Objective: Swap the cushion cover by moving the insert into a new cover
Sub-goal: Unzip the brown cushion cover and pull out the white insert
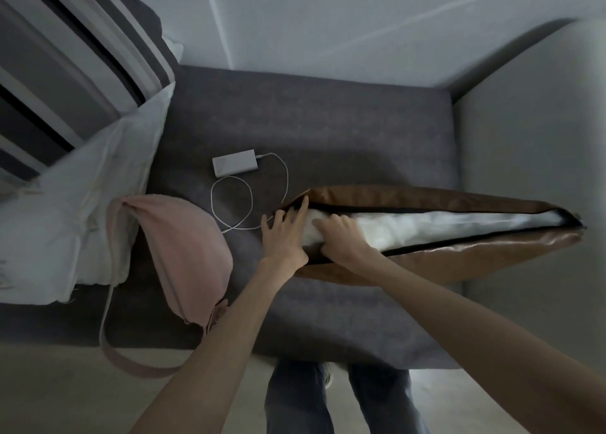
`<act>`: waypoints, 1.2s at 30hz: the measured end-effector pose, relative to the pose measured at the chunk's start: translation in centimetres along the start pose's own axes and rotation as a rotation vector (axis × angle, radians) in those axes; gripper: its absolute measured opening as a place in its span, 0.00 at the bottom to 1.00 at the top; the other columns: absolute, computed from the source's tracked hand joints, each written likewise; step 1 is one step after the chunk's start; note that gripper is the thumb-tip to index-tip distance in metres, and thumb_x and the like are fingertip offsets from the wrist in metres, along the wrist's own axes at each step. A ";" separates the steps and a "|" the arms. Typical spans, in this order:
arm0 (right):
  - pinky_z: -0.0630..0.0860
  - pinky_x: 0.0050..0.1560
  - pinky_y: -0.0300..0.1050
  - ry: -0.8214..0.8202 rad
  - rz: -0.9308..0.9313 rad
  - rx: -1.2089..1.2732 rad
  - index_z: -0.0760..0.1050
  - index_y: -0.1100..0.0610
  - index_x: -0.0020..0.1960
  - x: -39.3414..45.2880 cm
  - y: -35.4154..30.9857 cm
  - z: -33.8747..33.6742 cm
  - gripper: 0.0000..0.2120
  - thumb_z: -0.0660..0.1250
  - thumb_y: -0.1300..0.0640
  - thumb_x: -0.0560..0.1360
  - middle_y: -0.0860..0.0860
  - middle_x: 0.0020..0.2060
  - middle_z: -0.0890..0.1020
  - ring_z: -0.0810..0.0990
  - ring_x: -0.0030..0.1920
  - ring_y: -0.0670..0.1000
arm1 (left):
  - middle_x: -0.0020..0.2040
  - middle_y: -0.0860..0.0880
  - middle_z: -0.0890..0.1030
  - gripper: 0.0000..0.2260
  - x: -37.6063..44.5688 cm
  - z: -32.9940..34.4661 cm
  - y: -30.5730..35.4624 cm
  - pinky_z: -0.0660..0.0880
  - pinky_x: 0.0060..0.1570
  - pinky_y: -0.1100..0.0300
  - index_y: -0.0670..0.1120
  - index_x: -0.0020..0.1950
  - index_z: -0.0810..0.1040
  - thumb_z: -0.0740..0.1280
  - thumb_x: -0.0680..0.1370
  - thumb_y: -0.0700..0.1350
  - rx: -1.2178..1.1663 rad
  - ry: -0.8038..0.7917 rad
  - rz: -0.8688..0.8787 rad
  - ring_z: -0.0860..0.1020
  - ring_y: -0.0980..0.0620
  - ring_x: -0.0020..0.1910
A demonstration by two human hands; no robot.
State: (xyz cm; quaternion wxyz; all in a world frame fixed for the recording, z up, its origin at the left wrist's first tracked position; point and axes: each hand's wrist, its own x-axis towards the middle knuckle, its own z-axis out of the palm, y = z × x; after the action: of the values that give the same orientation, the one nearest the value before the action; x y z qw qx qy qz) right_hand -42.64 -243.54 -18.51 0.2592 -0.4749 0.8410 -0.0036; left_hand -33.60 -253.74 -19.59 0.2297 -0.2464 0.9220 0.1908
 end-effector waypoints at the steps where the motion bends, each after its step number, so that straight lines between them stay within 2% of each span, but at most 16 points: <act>1: 0.66 0.38 0.45 0.011 0.015 0.018 0.73 0.56 0.52 -0.6 0.6 -0.7 0.09 0.63 0.62 0.73 0.55 0.46 0.79 0.78 0.46 0.57 | 0.75 0.50 0.63 0.51 0.1 -0.1 0.3 0.55 0.73 0.40 0.53 0.78 0.39 0.73 0.69 0.45 -0.021 -0.003 0.008 0.60 0.45 0.72; 5: 0.73 0.46 0.49 0.092 0.093 0.075 0.75 0.57 0.53 -3.3 3.3 -3.9 0.11 0.63 0.61 0.71 0.56 0.47 0.79 0.77 0.48 0.58 | 0.72 0.51 0.67 0.49 0.5 -0.9 1.8 0.56 0.72 0.41 0.56 0.78 0.43 0.73 0.68 0.43 -0.175 0.013 0.048 0.61 0.45 0.71; 9: 0.71 0.41 0.51 0.211 0.154 0.190 0.75 0.56 0.44 -6.0 5.9 -7.1 0.05 0.63 0.63 0.70 0.56 0.39 0.79 0.77 0.41 0.59 | 0.68 0.49 0.70 0.46 0.6 -2.4 4.1 0.57 0.72 0.43 0.53 0.78 0.50 0.73 0.67 0.42 -0.222 0.042 0.119 0.61 0.46 0.71; 10: 0.69 0.39 0.50 0.249 0.157 0.233 0.74 0.54 0.39 -6.8 6.5 -7.9 0.06 0.63 0.64 0.68 0.55 0.35 0.78 0.75 0.37 0.59 | 0.68 0.48 0.70 0.44 0.5 -2.7 4.8 0.59 0.72 0.44 0.50 0.78 0.53 0.73 0.67 0.41 -0.186 0.061 0.133 0.60 0.46 0.71; 12: 0.62 0.34 0.48 0.361 0.123 0.325 0.60 0.46 0.29 -8.5 7.5 -9.9 0.18 0.61 0.68 0.64 0.48 0.26 0.68 0.67 0.31 0.56 | 0.68 0.49 0.70 0.42 0.4 -3.2 6.3 0.61 0.70 0.45 0.47 0.76 0.56 0.72 0.66 0.41 -0.082 0.107 0.154 0.60 0.47 0.71; 15: 0.58 0.31 0.41 0.513 0.062 0.443 0.51 0.41 0.29 -11.6 8.4 -13.6 0.27 0.59 0.72 0.60 0.40 0.23 0.56 0.58 0.27 0.48 | 0.72 0.50 0.67 0.43 -0.2 -4.3 8.1 0.63 0.68 0.47 0.47 0.77 0.55 0.73 0.66 0.41 0.045 0.146 0.184 0.58 0.48 0.73; 18: 0.53 0.28 0.38 0.608 0.031 0.544 0.50 0.47 0.28 -14.8 9.3 -16.5 0.23 0.57 0.73 0.57 0.45 0.23 0.54 0.53 0.28 0.48 | 0.74 0.50 0.62 0.46 -1.3 -6.1 9.4 0.65 0.65 0.49 0.48 0.78 0.51 0.74 0.66 0.43 0.158 0.152 0.183 0.56 0.49 0.74; 21: 0.54 0.27 0.36 0.690 -0.009 0.708 0.55 0.51 0.26 -18.0 9.6 -18.1 0.18 0.56 0.72 0.59 0.46 0.23 0.58 0.57 0.27 0.45 | 0.75 0.49 0.62 0.50 -2.4 -9.3 10.4 0.65 0.63 0.47 0.48 0.79 0.48 0.75 0.65 0.44 0.237 0.194 0.222 0.58 0.47 0.74; 24: 0.61 0.29 0.42 0.688 0.023 0.964 0.61 0.62 0.26 -20.6 10.6 -19.1 0.13 0.58 0.74 0.66 0.52 0.24 0.63 0.61 0.30 0.43 | 0.70 0.49 0.68 0.48 -3.7 -12.7 11.9 0.64 0.61 0.43 0.51 0.77 0.53 0.76 0.63 0.47 0.246 0.231 0.379 0.63 0.47 0.69; 27: 0.69 0.35 0.43 0.682 0.102 1.152 0.70 0.73 0.32 -22.9 13.7 -19.7 0.10 0.62 0.70 0.71 0.63 0.28 0.74 0.70 0.34 0.47 | 0.61 0.48 0.75 0.36 -5.5 -13.7 15.2 0.68 0.56 0.43 0.49 0.69 0.68 0.74 0.63 0.52 0.324 0.347 0.560 0.71 0.46 0.62; 28: 0.71 0.36 0.44 0.671 0.123 1.164 0.72 0.73 0.34 -23.6 14.7 -19.4 0.09 0.62 0.69 0.71 0.63 0.30 0.77 0.72 0.35 0.47 | 0.58 0.48 0.77 0.31 -6.0 -13.3 16.6 0.69 0.53 0.45 0.48 0.65 0.73 0.74 0.63 0.51 0.336 0.378 0.594 0.73 0.46 0.59; 29: 0.72 0.37 0.43 0.650 0.144 1.162 0.74 0.71 0.34 -24.5 15.5 -19.1 0.08 0.62 0.70 0.71 0.58 0.30 0.79 0.73 0.35 0.45 | 0.56 0.48 0.78 0.26 -6.5 -12.7 17.9 0.69 0.51 0.47 0.48 0.60 0.77 0.73 0.63 0.49 0.335 0.386 0.612 0.74 0.46 0.56; 31: 0.70 0.35 0.39 0.572 0.214 1.082 0.73 0.63 0.29 -26.0 16.8 -18.1 0.12 0.61 0.72 0.69 0.41 0.27 0.76 0.72 0.32 0.40 | 0.53 0.49 0.78 0.18 -7.3 -11.0 20.5 0.67 0.47 0.50 0.48 0.54 0.79 0.68 0.64 0.46 0.327 0.360 0.611 0.75 0.47 0.54; 32: 0.67 0.33 0.36 0.524 0.261 0.999 0.69 0.60 0.27 -26.6 17.5 -17.6 0.14 0.60 0.73 0.68 0.39 0.24 0.72 0.69 0.29 0.40 | 0.52 0.50 0.78 0.17 -7.6 -10.3 21.6 0.66 0.47 0.50 0.49 0.53 0.80 0.67 0.65 0.45 0.327 0.343 0.598 0.75 0.48 0.53; 34: 0.62 0.29 0.33 0.363 0.367 0.794 0.67 0.57 0.30 -27.6 18.7 -17.1 0.12 0.59 0.72 0.67 0.40 0.24 0.69 0.66 0.30 0.46 | 0.51 0.50 0.77 0.14 -8.1 -8.9 23.4 0.64 0.47 0.51 0.50 0.51 0.80 0.66 0.66 0.44 0.339 0.317 0.568 0.75 0.48 0.52; 36: 0.67 0.36 0.36 0.230 0.454 0.613 0.70 0.58 0.44 -28.8 18.9 -17.4 0.09 0.61 0.68 0.66 0.46 0.36 0.74 0.72 0.40 0.53 | 0.50 0.50 0.76 0.12 -8.5 -7.8 24.7 0.63 0.47 0.51 0.49 0.50 0.80 0.66 0.67 0.44 0.334 0.303 0.529 0.75 0.49 0.52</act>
State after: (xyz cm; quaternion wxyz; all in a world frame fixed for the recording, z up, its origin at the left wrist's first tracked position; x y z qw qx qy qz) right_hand -53.44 -214.24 4.27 0.2875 -0.1739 0.9080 -0.2502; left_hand -42.97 -234.33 -2.84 0.0697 0.0166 0.9961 0.0512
